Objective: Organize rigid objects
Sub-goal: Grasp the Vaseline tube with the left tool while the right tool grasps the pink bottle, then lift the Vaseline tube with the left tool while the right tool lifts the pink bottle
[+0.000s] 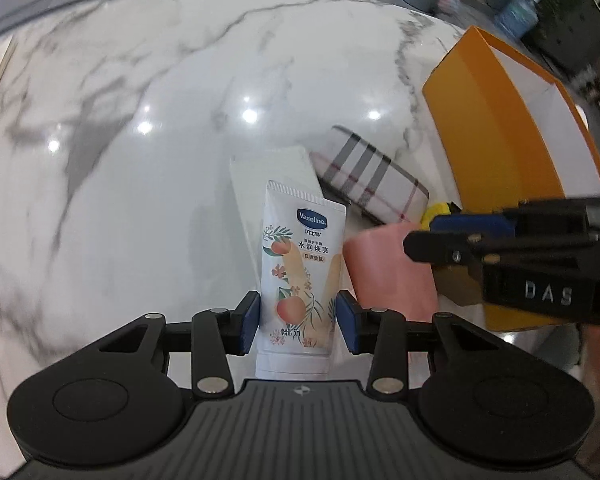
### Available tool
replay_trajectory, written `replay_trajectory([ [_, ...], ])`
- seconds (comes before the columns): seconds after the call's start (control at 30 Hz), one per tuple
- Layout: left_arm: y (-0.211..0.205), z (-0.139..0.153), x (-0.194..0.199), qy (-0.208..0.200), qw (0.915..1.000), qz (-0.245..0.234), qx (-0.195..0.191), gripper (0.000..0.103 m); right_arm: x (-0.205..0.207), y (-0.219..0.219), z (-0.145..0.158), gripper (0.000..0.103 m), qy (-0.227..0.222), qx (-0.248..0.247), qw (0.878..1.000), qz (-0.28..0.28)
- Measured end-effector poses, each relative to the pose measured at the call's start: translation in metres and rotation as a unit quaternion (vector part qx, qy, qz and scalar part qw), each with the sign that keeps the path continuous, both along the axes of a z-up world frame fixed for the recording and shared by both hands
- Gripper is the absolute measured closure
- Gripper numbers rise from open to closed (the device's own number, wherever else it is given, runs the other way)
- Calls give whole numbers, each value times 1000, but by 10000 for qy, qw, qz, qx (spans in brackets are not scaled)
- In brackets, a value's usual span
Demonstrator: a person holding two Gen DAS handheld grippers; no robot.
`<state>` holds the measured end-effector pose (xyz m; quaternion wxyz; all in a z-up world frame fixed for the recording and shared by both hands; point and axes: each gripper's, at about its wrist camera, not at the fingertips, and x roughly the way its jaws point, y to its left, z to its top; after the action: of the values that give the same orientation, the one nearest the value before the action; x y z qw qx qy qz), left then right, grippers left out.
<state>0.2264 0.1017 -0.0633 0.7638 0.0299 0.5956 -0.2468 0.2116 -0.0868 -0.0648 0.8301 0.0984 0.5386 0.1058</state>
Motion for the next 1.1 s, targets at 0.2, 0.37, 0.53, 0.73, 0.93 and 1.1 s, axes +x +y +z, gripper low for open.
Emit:
replay_trajectory([
  [0.2,-10,0,-14,-408,9988,-194,174,47,-20,0,-2,64,181,350,9986,-366],
  [0.37,-28,-3,-20,-914,9917,-710,556,44,-22,3,-7,55,268,471,9966,-615],
  [0.53,-31,-10,-18,-987,9893,-840,672,44,-17,6,-15,53,359,389,9959,-734],
  [0.73,-28,-11,-15,-895,9909,-852,532,48,-9,7,-28,48,474,412,9949,-791],
  [0.93,-23,-13,-12,-757,9938,-726,357,48,-7,11,-28,43,385,368,9960,-714],
  [1.1,-21,-13,-13,-660,9950,-645,378,50,-8,10,-28,49,393,303,9966,-662],
])
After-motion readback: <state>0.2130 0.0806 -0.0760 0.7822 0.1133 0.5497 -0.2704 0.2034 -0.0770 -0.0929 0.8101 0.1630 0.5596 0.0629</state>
